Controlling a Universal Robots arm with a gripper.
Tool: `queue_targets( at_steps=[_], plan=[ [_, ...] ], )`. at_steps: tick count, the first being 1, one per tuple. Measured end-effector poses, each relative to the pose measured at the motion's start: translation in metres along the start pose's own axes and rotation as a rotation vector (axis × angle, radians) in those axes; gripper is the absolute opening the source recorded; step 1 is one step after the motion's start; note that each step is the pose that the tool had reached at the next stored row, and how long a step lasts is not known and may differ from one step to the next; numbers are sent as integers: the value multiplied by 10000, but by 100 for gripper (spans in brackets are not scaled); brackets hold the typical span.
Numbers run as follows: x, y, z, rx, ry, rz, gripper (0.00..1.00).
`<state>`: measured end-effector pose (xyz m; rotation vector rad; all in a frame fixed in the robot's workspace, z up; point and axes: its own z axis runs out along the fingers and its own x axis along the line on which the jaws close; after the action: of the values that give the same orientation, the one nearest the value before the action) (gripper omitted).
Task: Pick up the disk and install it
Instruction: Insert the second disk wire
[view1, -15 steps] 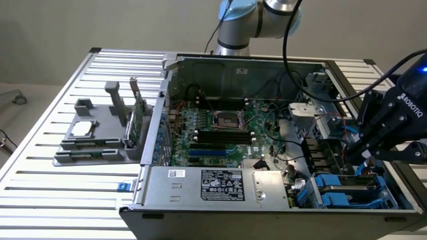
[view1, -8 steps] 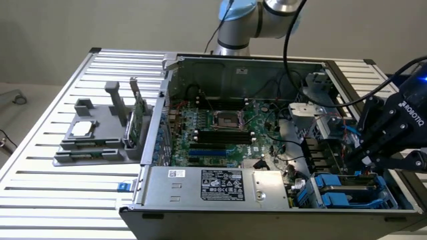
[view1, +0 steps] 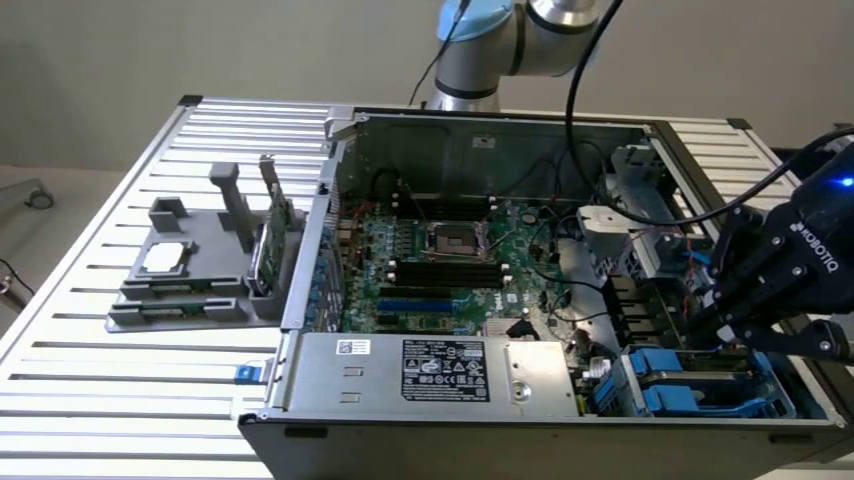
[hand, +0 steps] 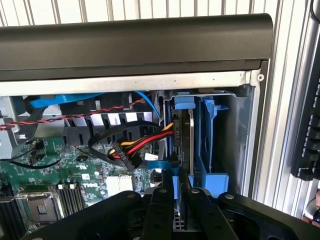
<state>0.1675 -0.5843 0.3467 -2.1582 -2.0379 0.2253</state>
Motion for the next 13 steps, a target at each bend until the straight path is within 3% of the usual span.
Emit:
queue_targets(
  at_steps=[6,13],
  plan=[
    [-13,7,27,9,156,-36,16],
    [-35,20,28,14,242,-55,16]
  ],
)
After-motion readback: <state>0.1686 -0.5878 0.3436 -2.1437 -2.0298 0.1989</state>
